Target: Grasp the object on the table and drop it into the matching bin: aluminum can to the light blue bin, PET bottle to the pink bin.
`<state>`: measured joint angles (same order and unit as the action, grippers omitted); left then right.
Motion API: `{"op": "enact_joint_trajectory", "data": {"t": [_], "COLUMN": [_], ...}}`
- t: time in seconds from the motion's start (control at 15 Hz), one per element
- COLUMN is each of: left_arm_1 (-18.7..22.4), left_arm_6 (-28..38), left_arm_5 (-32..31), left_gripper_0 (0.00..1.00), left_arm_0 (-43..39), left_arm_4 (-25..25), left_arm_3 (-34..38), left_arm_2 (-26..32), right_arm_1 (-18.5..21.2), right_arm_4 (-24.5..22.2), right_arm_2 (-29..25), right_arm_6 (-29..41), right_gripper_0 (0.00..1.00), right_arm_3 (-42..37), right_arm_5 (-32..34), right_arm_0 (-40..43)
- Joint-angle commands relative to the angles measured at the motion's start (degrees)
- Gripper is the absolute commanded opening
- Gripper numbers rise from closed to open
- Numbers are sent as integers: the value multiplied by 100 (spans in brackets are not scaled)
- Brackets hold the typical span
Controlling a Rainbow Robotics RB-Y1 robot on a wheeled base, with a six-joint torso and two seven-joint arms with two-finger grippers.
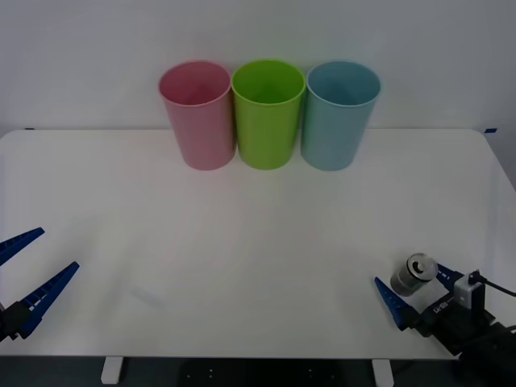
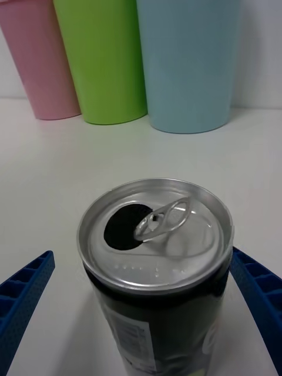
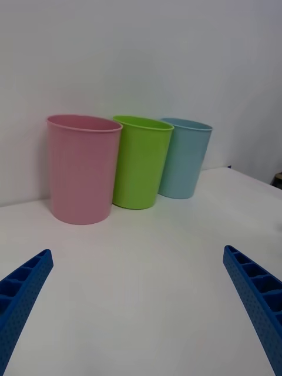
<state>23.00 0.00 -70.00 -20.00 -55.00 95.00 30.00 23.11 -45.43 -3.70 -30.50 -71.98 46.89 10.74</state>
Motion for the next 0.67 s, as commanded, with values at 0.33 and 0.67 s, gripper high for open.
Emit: {"op": "enact_joint_trajectory", "data": {"t": [0.33,0.67], "left_arm_1": [0,0], "left_arm_6": [0,0], "left_arm_5": [0,0], "left_gripper_0": [100,100], "left_arm_0": [0,0], "left_arm_4": [0,0], "left_arm_3": [0,0], "left_arm_2": [0,0], "right_arm_1": [-17,-8], "right_arm_4": [43,43], "right_arm_2": [-26,-26], "right_arm_6": [-26,-35], "right_gripper_0": [0,0], "right_arm_3": [0,0], "right_arm_5": [-13,-13], "right_arm_0": [-20,-37]}}
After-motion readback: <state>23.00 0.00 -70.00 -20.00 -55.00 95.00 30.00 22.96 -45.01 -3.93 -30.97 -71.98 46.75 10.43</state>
